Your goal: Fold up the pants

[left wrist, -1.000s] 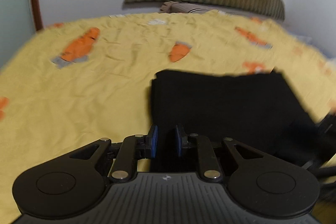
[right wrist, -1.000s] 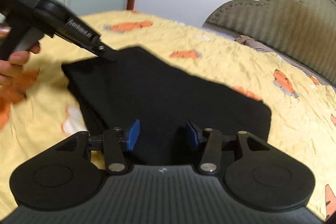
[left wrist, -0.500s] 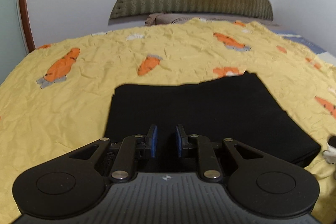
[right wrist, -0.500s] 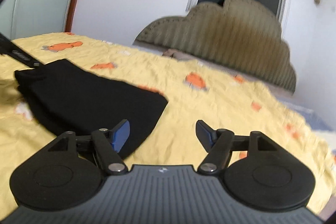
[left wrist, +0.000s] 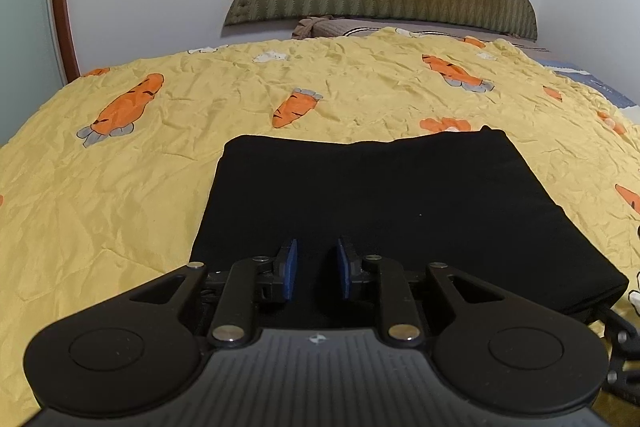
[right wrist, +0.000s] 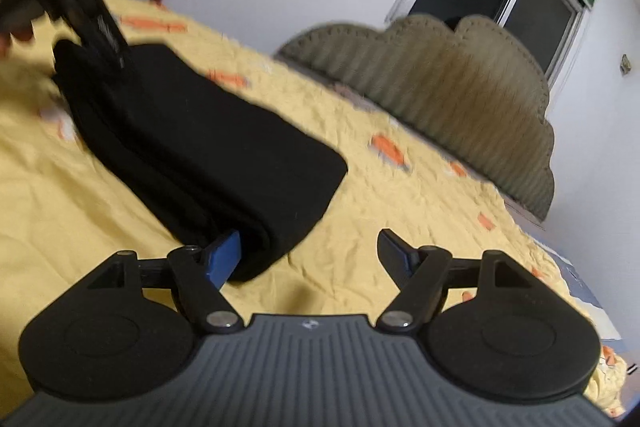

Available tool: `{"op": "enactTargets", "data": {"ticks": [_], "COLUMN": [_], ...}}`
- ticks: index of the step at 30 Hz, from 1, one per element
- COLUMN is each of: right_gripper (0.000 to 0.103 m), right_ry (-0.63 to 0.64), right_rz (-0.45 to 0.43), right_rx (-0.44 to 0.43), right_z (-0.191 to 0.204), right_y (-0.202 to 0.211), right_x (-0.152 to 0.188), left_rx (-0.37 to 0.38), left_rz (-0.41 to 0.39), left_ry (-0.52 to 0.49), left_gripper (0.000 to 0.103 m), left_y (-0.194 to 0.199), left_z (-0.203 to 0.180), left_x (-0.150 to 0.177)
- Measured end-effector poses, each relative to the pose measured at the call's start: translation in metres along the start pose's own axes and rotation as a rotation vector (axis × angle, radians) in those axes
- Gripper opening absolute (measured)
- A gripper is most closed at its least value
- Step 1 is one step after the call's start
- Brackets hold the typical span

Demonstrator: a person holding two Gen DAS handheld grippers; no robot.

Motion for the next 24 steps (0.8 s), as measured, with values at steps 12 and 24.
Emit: {"op": "enactTargets", "data": {"ticks": [12, 24], "right_gripper": [0.057, 0.006], "right_ry": [0.333, 0.331], "right_rz": [0.001, 0.045], "right_rx": [0.17, 0.019], "right_z": [0.021, 0.041], "right_y": [-0.005, -0.002], "right_x": [0.013, 0.019], "left_rx": [0.021, -0.006], "left_rz": [0.01, 0.009], "left_ry": [0.028, -0.006], "left_gripper": [0.021, 0.021], "left_y": [-0.002, 0.002], "left_z": [0.006, -0.001], "left_x": [0.002, 0.003]}}
Point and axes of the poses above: each gripper's, at about its wrist camera, not at the fingertips, and y roughly against the way its jaws point, z to its left, x to its underside, the point moved 7 cm from there along -y, roughly the way its jaws point, and after that the axes turned 2 degrees about -z, right-handed, at the moved point
